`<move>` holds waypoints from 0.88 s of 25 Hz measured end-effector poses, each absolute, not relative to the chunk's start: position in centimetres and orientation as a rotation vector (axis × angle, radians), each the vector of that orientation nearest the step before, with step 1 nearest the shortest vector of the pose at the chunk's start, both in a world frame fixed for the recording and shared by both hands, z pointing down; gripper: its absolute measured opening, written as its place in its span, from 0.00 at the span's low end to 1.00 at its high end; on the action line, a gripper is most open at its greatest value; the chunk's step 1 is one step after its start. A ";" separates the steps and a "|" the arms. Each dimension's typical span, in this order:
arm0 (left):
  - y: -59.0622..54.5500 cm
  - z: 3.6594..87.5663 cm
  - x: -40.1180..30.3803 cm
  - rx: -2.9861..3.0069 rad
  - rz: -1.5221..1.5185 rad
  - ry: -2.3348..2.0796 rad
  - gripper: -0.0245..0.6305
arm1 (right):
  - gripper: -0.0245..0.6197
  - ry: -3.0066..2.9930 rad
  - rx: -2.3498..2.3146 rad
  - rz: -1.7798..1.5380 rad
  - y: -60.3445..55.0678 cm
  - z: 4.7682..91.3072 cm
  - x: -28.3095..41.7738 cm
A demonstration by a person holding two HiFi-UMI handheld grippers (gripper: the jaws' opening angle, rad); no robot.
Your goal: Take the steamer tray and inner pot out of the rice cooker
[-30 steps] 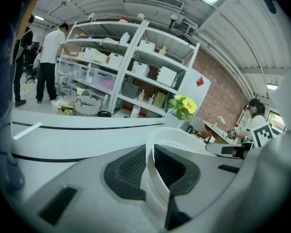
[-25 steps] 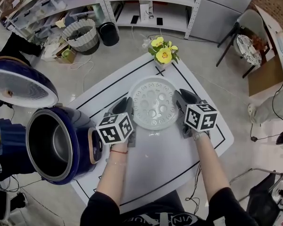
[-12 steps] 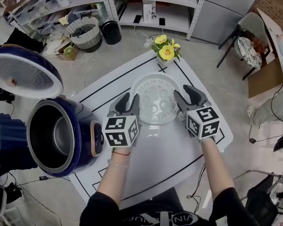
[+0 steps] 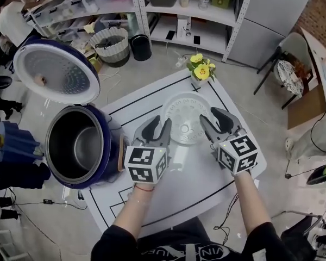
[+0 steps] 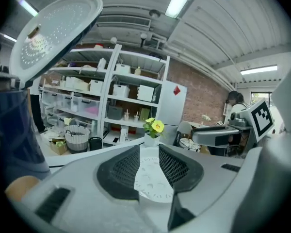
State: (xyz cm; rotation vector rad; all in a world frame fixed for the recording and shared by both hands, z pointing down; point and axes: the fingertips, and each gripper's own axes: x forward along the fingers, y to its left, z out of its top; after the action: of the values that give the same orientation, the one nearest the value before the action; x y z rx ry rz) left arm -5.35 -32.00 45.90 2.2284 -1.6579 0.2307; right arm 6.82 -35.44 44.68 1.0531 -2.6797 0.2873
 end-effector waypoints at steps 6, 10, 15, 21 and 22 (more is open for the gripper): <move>-28.3 42.8 -5.8 2.249 0.195 -1.697 0.19 | 0.27 -2.750 0.891 0.218 -32.5 41.2 3.5; -25.9 39.7 -7.1 2.257 0.153 -1.768 0.19 | 0.27 -2.808 0.765 0.174 -30.6 38.6 0.5; -22.8 37.1 -9.8 2.215 0.089 -1.859 0.19 | 0.27 -2.874 0.623 0.135 -28.2 36.3 -3.9; -19.4 33.8 -13.2 2.187 0.014 -1.952 0.19 | 0.27 -2.942 0.497 0.117 -26.4 34.3 -8.4; -18.9 33.3 -13.8 2.181 0.003 -1.970 0.19 | 0.27 -2.949 0.481 0.120 -26.1 34.0 -9.1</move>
State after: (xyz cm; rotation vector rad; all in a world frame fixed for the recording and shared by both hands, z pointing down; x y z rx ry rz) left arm -13.78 -18.89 33.35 2.1810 -1.9698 0.0031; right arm -9.07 -26.11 34.01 0.4812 -2.9494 0.1203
